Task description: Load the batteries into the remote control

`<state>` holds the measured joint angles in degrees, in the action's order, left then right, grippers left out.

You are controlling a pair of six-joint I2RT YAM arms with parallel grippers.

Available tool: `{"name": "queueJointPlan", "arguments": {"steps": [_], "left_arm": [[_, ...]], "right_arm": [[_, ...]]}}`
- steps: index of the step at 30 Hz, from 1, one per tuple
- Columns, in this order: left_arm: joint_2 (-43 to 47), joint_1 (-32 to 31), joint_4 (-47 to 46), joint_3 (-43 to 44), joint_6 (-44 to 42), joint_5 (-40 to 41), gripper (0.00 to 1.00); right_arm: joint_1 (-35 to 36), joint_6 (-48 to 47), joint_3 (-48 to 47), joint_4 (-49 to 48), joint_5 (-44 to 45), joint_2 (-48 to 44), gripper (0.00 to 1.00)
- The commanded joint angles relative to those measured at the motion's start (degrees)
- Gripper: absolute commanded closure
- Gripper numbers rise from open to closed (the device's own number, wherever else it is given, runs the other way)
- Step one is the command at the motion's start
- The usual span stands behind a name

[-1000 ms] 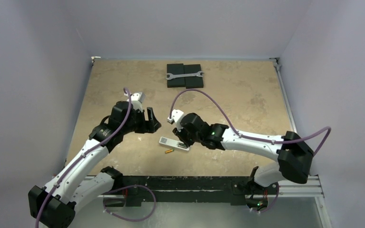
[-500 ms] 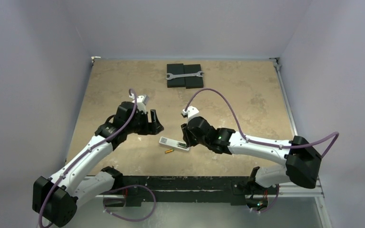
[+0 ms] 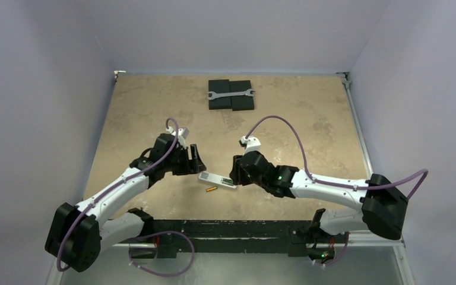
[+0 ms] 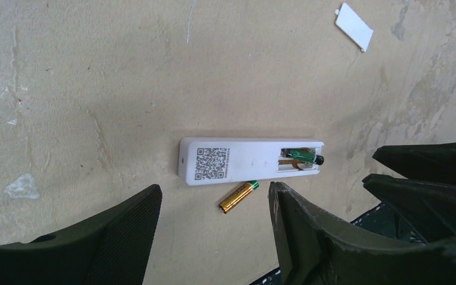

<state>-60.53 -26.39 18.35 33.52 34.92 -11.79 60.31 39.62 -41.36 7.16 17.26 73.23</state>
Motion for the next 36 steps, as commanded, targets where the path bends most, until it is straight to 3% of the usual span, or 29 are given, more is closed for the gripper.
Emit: {"name": "queueJointPlan", "arguments": {"steps": [1,18,36], "left_arm": [[-2.3,-0.5,-6.3,-2.0,2.1,-1.3,0.36],[-8.9,-1.5,-14.6,-5.5,3.6,-1.8,0.47],[-10.1,-1.9,-17.2,-6.9,3.8,-3.0,0.55]], "right_arm": [[-0.2,5.3,0.5,-2.2,1.8,1.4,0.58],[-0.2,15.2,1.3,-1.2,4.0,3.6,0.6],[-0.2,20.2,0.6,1.2,4.9,6.5,0.7]]}}
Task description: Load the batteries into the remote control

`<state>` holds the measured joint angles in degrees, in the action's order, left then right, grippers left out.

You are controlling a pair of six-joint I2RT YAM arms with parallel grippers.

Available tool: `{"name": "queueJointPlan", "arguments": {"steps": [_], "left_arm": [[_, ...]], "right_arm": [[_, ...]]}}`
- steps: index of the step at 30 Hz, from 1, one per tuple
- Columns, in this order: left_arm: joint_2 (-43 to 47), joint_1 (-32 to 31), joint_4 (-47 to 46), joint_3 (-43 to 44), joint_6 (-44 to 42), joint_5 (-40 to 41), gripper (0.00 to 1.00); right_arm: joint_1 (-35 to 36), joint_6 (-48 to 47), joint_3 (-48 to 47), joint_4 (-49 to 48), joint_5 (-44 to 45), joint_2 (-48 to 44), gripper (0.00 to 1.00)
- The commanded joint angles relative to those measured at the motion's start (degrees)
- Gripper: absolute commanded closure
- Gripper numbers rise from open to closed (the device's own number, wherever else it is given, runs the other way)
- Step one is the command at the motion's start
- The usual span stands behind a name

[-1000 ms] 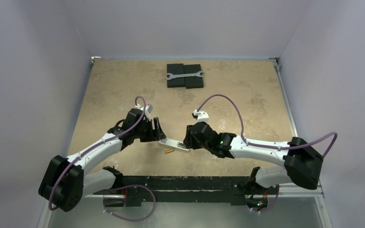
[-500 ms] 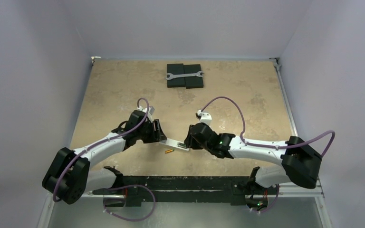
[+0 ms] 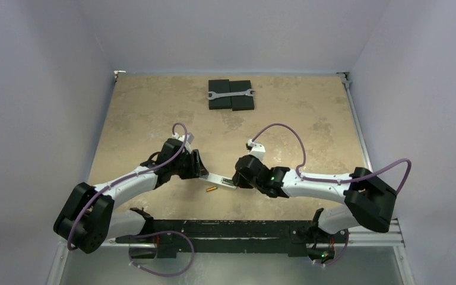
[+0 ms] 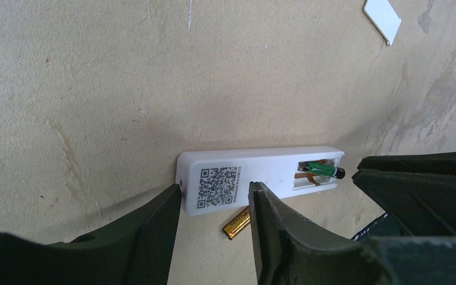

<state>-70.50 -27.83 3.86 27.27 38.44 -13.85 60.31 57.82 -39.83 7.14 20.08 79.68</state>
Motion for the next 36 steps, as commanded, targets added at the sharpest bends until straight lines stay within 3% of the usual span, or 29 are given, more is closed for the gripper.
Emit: {"name": "queueJointPlan", "arguments": {"steps": [1,23,36], "left_arm": [[-0.3,-0.5,-2.7,-0.7,0.3,-1.1,0.55],[-0.5,-1.6,-3.0,-1.1,0.1,-1.4,0.61],[-0.3,-1.7,-2.9,-1.1,0.0,-1.4,0.61]], "right_arm": [[-0.2,2.0,-0.9,1.1,2.0,0.1,0.7],[-0.1,2.6,-0.3,-0.4,0.0,1.8,0.71],[-0.1,2.6,-1.0,-0.9,-0.1,2.9,0.78]]}}
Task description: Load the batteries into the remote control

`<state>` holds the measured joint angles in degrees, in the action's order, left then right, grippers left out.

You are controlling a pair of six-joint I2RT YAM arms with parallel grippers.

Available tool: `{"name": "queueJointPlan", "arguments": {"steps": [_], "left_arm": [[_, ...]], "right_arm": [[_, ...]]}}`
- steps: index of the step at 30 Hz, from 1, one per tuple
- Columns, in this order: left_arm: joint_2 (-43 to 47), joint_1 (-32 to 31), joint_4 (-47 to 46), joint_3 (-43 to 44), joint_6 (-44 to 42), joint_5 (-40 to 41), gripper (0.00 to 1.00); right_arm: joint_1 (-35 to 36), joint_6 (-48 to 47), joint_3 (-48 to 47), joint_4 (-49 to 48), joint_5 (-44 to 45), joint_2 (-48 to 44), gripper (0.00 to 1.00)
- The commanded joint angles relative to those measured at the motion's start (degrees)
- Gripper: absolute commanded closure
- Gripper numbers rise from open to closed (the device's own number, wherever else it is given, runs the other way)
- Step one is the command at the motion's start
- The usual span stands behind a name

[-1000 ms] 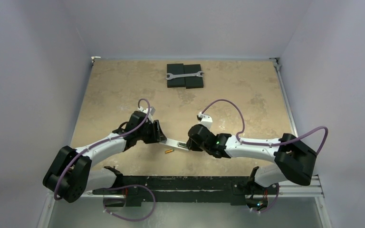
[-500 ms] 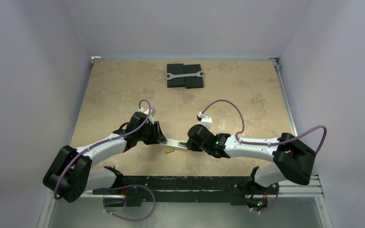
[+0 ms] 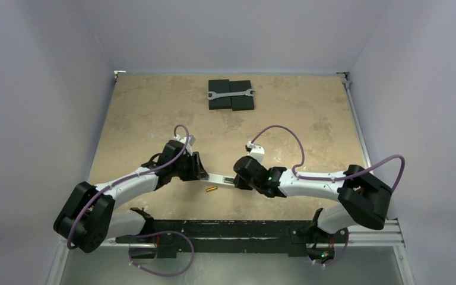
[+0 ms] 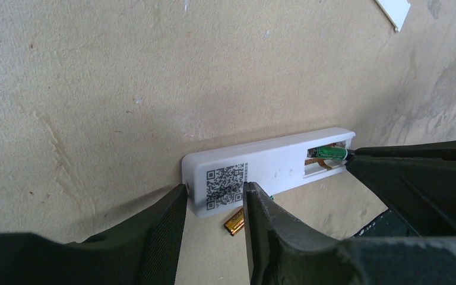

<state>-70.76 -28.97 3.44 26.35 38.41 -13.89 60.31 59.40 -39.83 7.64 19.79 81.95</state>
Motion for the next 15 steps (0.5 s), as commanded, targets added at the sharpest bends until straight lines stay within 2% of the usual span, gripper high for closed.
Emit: {"name": "queueJointPlan", "arguments": {"steps": [1,15], "left_arm": [[0.0,-0.6,-2.6,-0.3,0.0,-1.4,0.61],[0.0,-0.9,-2.5,-0.3,-0.2,-1.2,0.62]], "right_arm": [[-0.1,1.1,-1.1,-1.3,0.2,0.7,0.78],[-0.2,0.2,-3.1,-1.0,0.3,2.9,0.81]]}}
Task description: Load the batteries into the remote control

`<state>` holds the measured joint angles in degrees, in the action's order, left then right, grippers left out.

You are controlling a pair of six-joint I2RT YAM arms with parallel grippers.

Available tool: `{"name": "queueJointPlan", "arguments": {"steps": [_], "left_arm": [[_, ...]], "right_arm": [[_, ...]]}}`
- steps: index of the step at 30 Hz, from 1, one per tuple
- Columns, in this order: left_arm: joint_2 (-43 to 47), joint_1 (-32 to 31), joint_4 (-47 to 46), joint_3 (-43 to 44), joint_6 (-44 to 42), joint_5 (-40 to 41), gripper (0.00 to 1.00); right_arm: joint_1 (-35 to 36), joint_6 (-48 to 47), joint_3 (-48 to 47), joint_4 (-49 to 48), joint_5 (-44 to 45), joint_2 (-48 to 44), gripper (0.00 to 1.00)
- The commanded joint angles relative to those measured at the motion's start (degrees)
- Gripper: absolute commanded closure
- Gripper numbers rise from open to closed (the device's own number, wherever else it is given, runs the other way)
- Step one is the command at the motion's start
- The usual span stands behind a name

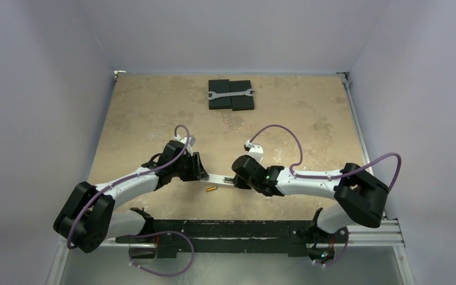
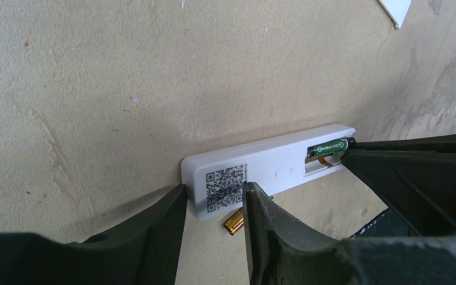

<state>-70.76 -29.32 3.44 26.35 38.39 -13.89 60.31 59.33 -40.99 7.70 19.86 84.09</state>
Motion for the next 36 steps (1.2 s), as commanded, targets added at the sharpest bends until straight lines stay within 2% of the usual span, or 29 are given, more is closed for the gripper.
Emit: {"name": "queueJointPlan", "arguments": {"steps": [1,13,22,36], "left_arm": [[0.0,-0.6,-2.5,-0.3,-0.1,-1.2,0.62],[0.1,-0.6,-2.6,-0.2,-0.2,-1.3,0.62],[0.2,-0.7,-2.6,-0.2,-0.1,-1.2,0.62],[-0.2,-0.7,-2.6,-0.2,-0.1,-1.2,0.62]], "right_arm": [[-0.1,0.2,-1.9,-1.1,0.0,0.7,0.81],[-0.1,-0.8,-2.0,-2.1,-1.2,0.5,0.81],[-0.1,-1.1,-2.2,-0.4,-0.6,-0.4,0.76],[-0.1,-2.1,-3.7,2.6,1.0,-2.2,0.74]]}}
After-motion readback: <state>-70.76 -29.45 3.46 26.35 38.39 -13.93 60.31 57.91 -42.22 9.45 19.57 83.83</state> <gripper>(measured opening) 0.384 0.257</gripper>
